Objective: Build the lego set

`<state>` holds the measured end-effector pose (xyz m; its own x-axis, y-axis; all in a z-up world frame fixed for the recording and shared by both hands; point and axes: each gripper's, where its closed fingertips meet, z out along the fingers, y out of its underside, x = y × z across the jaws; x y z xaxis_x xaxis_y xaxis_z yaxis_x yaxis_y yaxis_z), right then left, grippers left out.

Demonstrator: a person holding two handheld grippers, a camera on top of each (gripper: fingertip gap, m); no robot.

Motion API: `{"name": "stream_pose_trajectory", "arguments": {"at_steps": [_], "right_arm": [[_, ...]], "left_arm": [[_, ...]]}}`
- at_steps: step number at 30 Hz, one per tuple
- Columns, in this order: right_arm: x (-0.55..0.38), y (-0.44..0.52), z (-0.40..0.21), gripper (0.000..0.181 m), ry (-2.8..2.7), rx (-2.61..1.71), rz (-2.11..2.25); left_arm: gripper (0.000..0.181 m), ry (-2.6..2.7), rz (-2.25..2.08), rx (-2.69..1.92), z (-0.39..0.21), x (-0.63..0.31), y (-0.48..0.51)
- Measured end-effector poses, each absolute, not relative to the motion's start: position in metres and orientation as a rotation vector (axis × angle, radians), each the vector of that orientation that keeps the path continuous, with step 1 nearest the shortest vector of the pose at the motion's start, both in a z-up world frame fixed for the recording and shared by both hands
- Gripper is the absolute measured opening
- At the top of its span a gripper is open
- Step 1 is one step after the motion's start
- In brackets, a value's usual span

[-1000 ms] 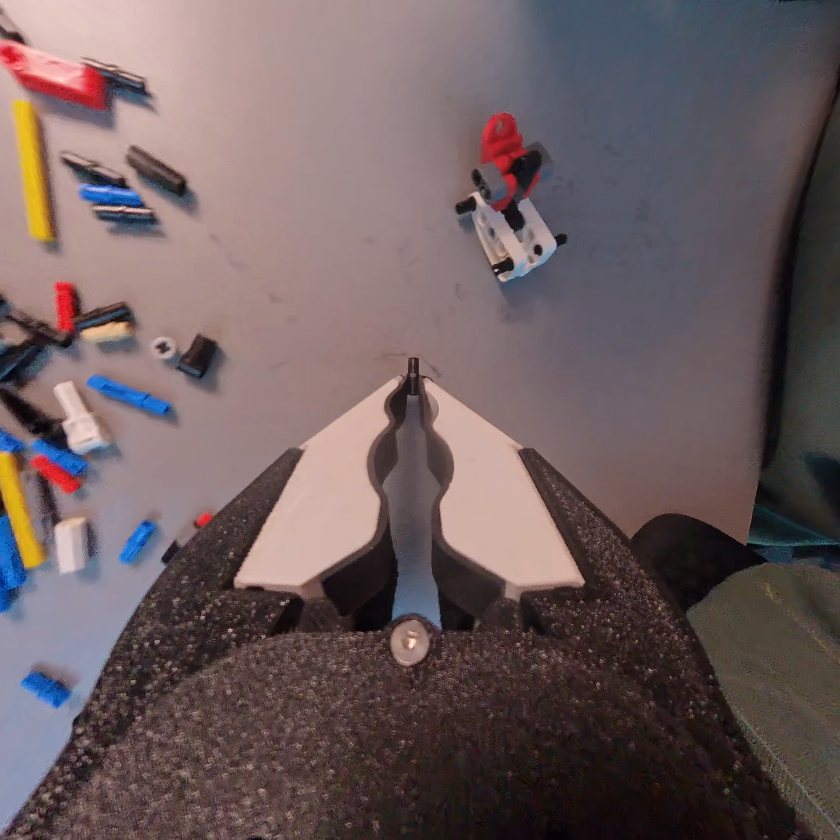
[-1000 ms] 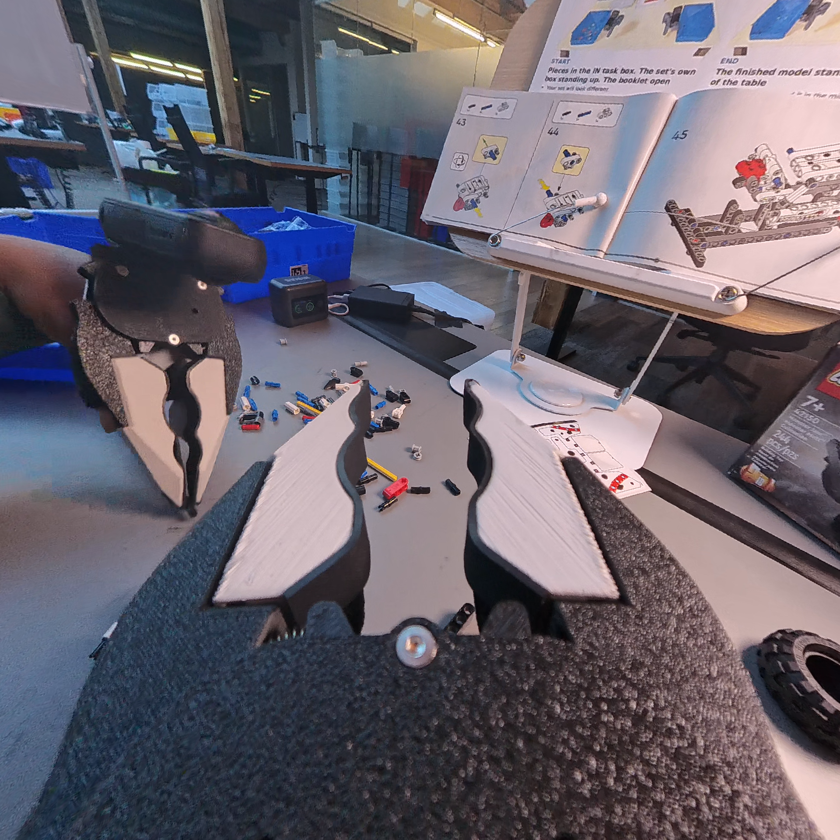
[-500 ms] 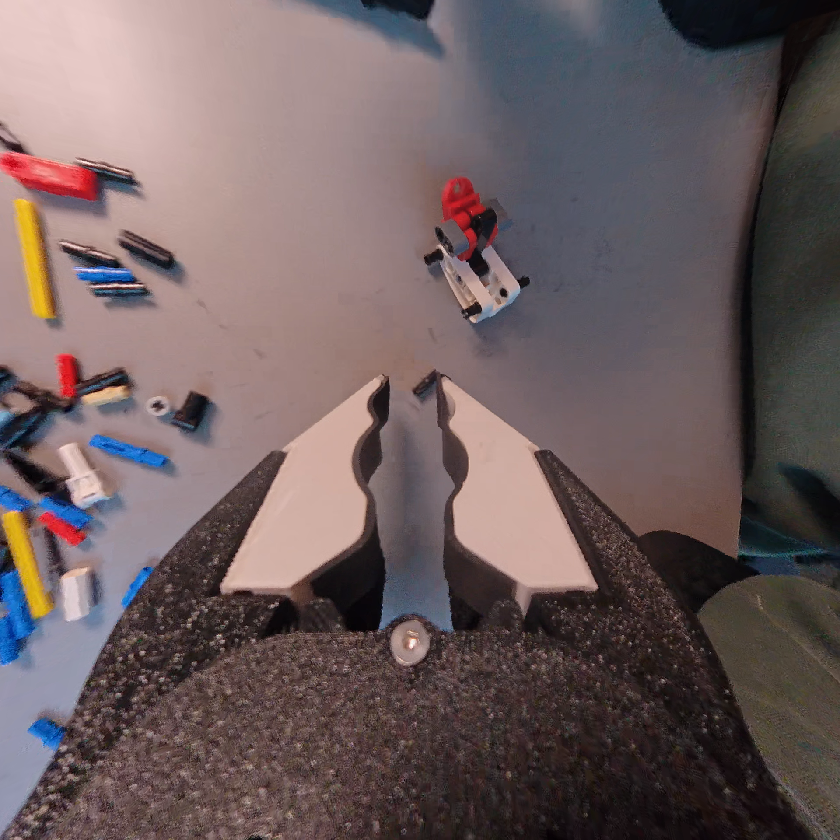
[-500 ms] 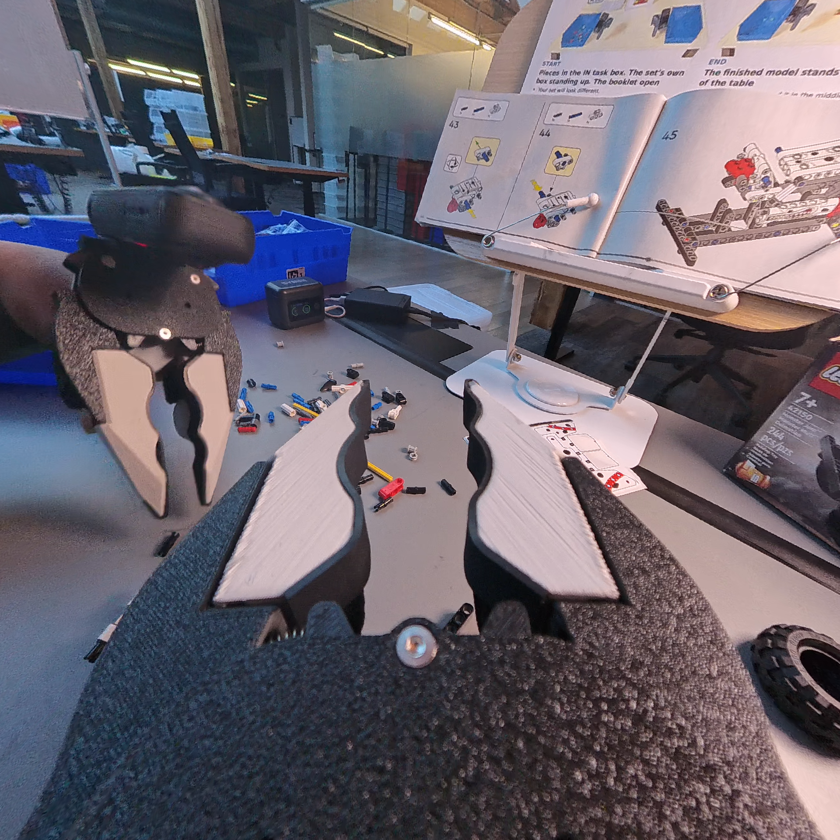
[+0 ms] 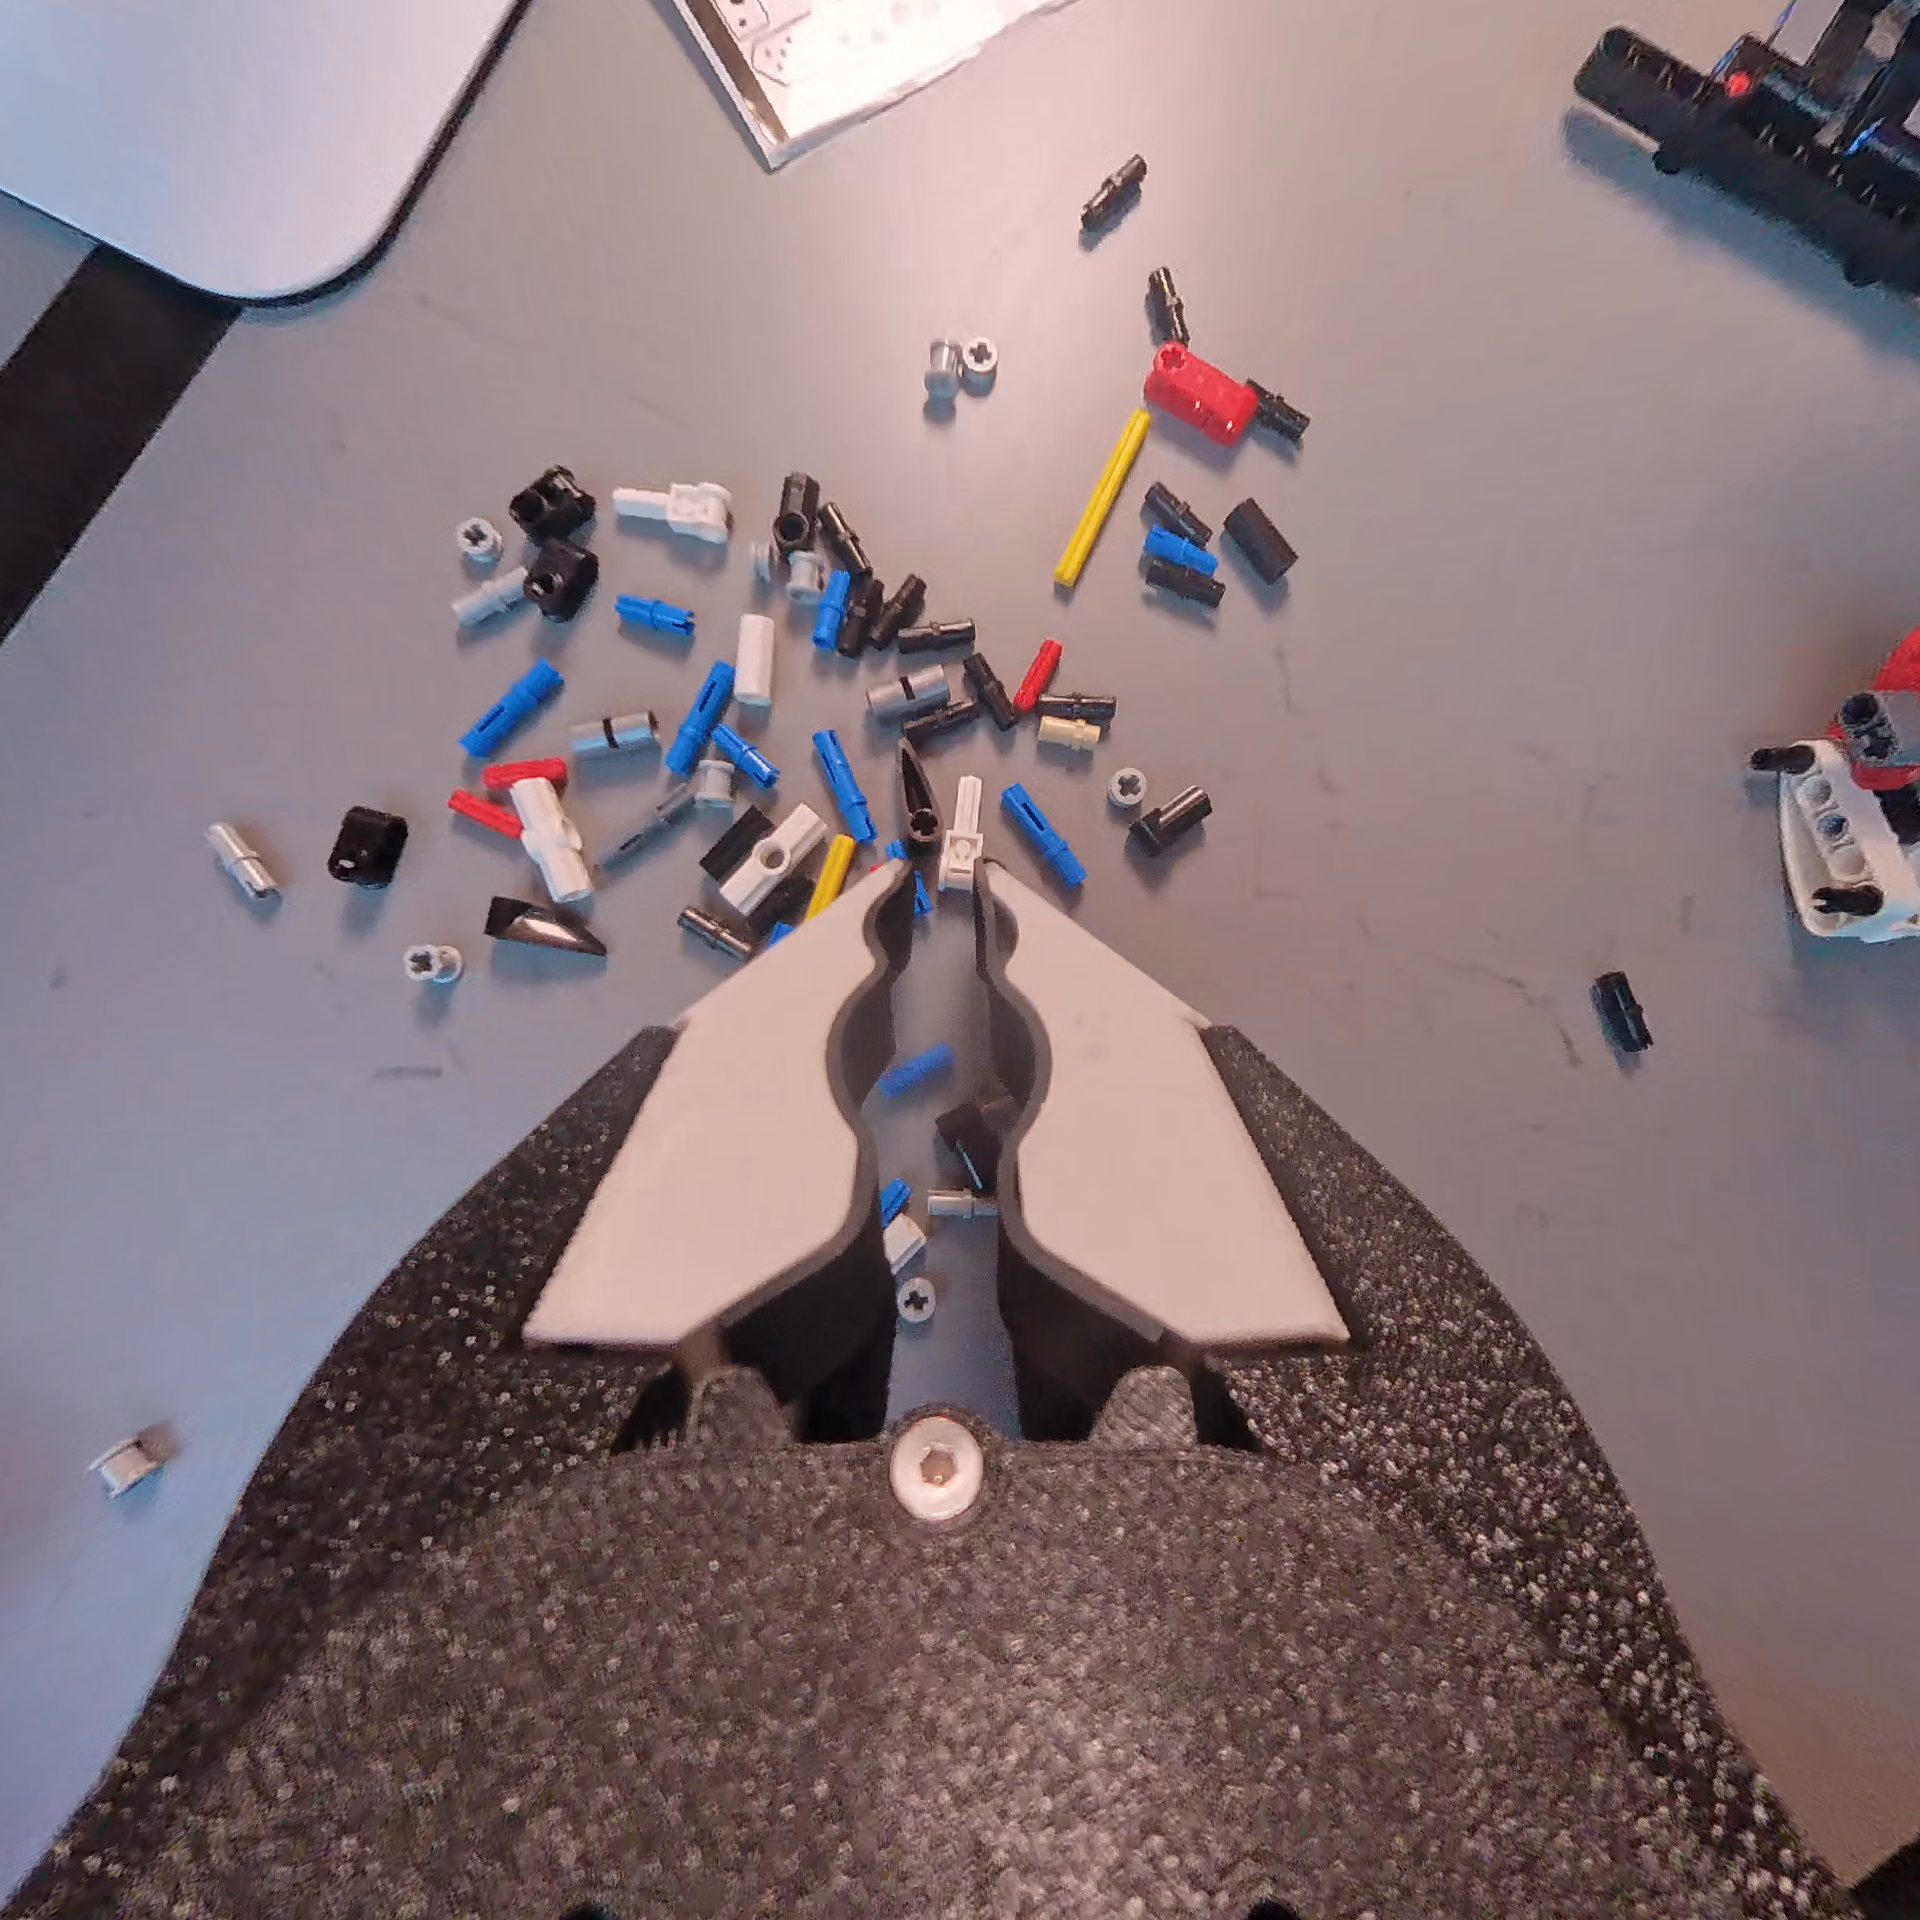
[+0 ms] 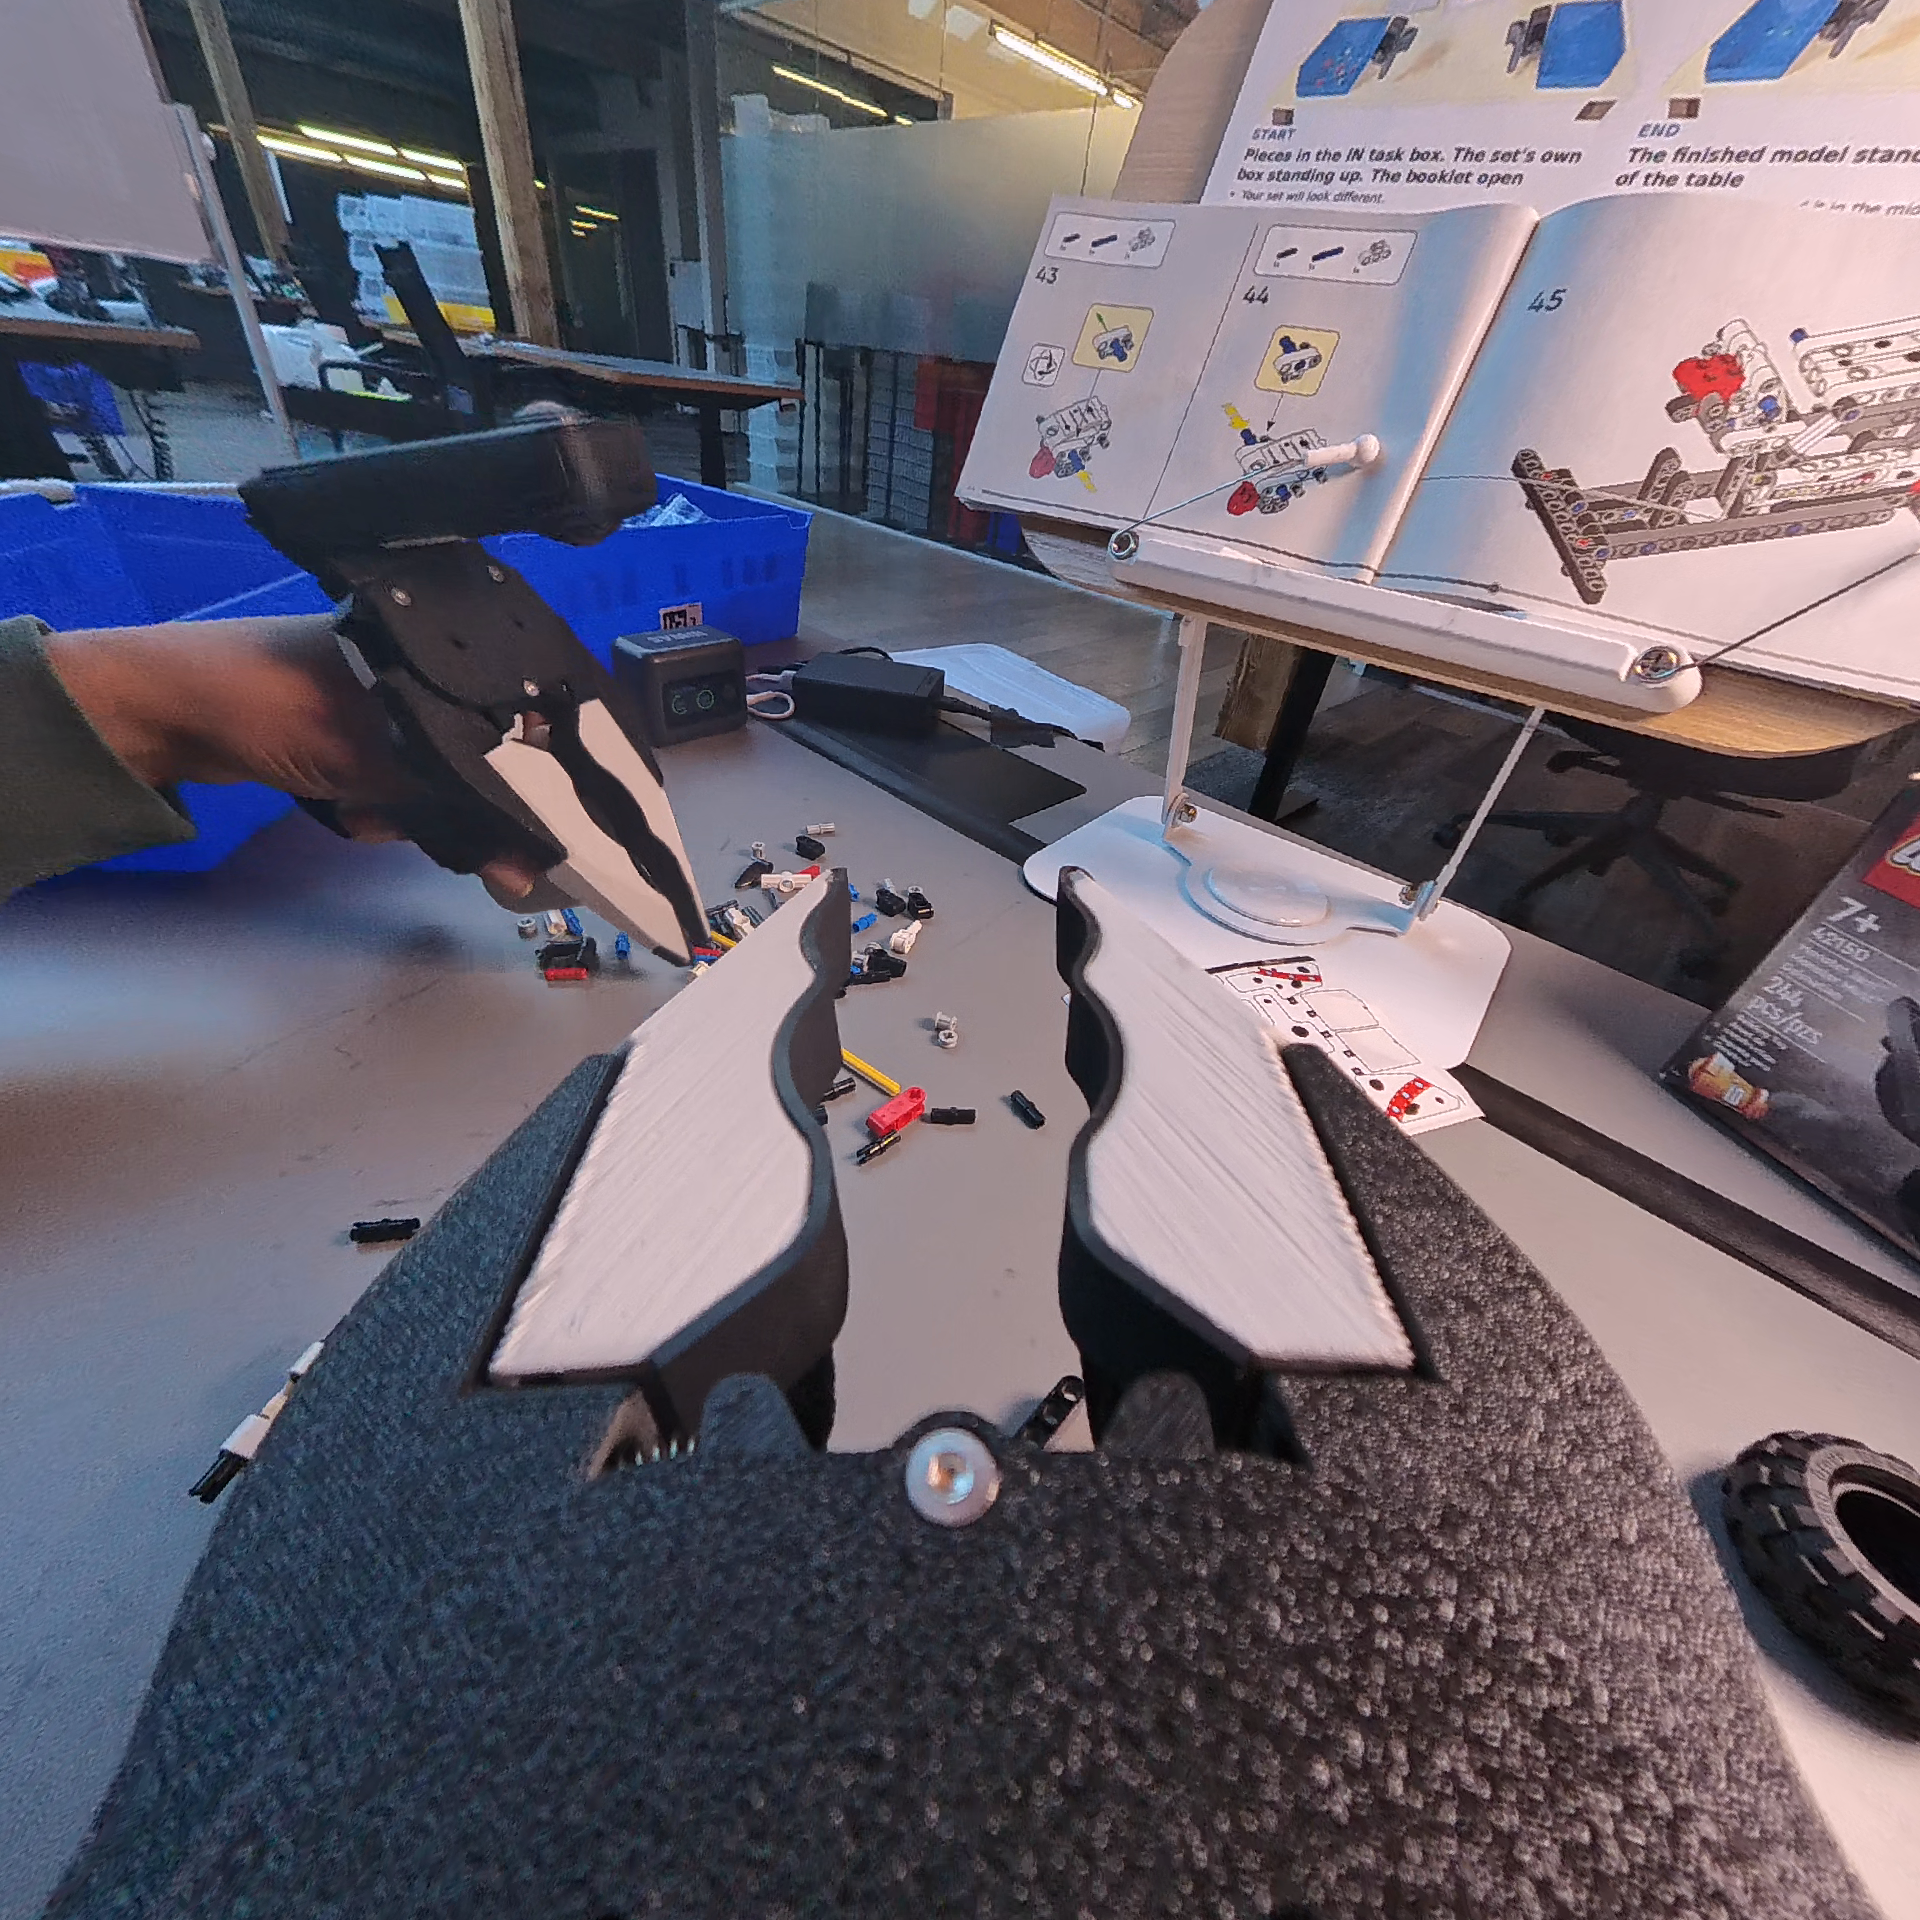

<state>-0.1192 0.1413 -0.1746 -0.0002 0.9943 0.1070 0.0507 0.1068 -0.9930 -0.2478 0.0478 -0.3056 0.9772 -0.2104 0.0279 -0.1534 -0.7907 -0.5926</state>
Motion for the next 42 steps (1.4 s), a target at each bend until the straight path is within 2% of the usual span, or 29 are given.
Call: {"name": "stream_pose_trajectory", "arguments": {"at_steps": [15, 23, 31, 35, 42], "right_arm": [[-0.119, 0.142, -0.177, 0.039, -1.298, -1.171, 1.102], [-0.119, 0.142, -0.177, 0.039, -1.304, -1.167, 1.095], [-0.120, 0.141, -0.179, 0.039, -1.307, -1.170, 1.093], [-0.121, 0.139, -0.181, 0.039, -1.320, -1.164, 1.084], [-0.121, 0.141, -0.181, 0.039, -1.315, -1.170, 1.092]], "left_arm": [[0.012, 0.388, -0.159, -2.576, -0.317, -0.222, 0.046], [0.004, 0.431, -0.104, -2.580, -0.317, -0.224, 0.046], [0.004, 0.753, -0.547, -2.452, -0.280, -0.144, 0.015], [0.004, 0.940, -0.645, -2.529, -0.296, -0.111, 0.000], [0.004, 0.974, -0.648, -2.643, -0.315, -0.111, -0.010]]}}
